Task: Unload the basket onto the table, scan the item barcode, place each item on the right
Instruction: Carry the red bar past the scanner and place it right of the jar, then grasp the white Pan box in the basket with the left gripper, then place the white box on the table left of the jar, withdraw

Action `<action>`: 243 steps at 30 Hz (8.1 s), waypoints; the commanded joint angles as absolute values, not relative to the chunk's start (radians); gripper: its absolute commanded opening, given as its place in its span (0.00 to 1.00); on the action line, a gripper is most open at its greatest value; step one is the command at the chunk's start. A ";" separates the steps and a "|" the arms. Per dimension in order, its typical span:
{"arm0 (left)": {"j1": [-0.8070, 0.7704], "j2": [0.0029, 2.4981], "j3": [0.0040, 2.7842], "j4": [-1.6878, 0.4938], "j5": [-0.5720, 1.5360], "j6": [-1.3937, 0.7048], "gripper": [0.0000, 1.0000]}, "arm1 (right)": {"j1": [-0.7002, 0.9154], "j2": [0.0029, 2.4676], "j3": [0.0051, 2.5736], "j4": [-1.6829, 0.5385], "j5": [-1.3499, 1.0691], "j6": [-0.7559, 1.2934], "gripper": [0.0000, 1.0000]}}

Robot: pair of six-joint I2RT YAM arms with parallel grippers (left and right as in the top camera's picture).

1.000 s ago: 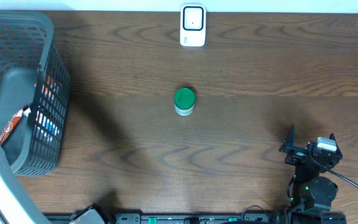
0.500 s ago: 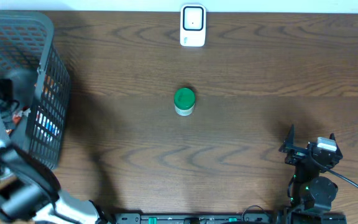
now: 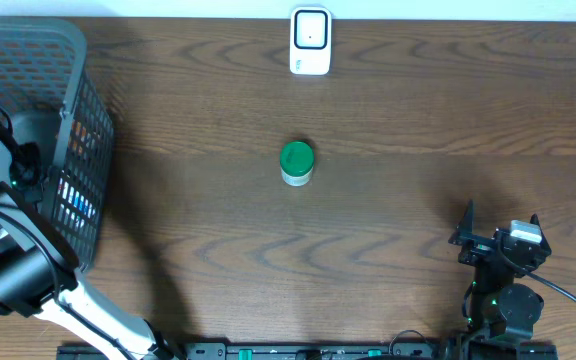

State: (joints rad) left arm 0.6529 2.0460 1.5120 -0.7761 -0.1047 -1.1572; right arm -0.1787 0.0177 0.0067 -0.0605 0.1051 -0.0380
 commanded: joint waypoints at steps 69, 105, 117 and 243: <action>-0.769 1.841 1.647 -0.706 0.231 -0.263 0.83 | -0.168 0.015 0.006 -0.064 0.107 -0.050 0.99; 0.706 2.006 1.782 -1.233 0.083 -0.418 0.84 | -0.168 0.015 0.006 -0.064 0.107 -0.050 0.99; 0.669 2.048 1.567 -1.019 0.033 -0.451 0.84 | -0.168 0.015 0.006 -0.064 0.107 -0.050 0.99; 0.590 1.551 1.558 -0.675 0.171 -0.596 0.99 | -0.168 0.015 0.006 -0.064 0.107 -0.050 0.99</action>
